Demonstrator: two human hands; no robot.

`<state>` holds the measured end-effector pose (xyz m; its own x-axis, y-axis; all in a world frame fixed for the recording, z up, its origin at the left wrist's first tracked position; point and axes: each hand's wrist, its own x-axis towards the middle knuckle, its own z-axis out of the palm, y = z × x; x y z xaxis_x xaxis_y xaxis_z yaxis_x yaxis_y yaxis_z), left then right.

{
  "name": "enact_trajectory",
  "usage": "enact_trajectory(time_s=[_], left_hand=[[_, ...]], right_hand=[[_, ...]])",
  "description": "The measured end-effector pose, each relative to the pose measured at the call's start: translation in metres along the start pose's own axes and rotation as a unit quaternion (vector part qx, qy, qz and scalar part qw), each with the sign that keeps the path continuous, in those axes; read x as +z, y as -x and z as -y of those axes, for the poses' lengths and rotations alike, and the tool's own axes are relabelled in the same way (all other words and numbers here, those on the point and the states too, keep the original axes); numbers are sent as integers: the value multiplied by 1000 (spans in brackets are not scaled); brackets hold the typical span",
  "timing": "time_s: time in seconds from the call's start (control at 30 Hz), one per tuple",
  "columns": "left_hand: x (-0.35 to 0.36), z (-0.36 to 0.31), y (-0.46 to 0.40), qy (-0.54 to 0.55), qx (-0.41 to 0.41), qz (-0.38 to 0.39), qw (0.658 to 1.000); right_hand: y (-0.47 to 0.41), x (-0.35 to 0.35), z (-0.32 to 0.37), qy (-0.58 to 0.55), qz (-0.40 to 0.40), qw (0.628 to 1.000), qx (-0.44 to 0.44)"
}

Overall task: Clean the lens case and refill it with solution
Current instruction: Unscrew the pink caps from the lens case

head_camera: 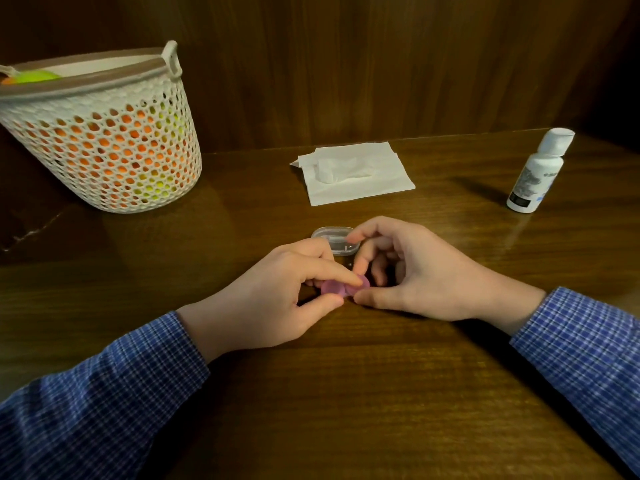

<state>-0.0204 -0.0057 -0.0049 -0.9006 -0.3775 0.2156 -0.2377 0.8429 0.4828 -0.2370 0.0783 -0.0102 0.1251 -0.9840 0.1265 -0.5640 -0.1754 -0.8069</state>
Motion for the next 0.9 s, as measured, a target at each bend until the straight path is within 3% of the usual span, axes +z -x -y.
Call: enact_trajectory(time_s=[0.73,0.9], left_hand=[[0,0,-1,-3,6,-3,1000],[0,0,0,2,-1,3,1000]], right_hand=[[2,3,1,22,-14,1000,-8],[2,0,0,2,14,1000,-10]])
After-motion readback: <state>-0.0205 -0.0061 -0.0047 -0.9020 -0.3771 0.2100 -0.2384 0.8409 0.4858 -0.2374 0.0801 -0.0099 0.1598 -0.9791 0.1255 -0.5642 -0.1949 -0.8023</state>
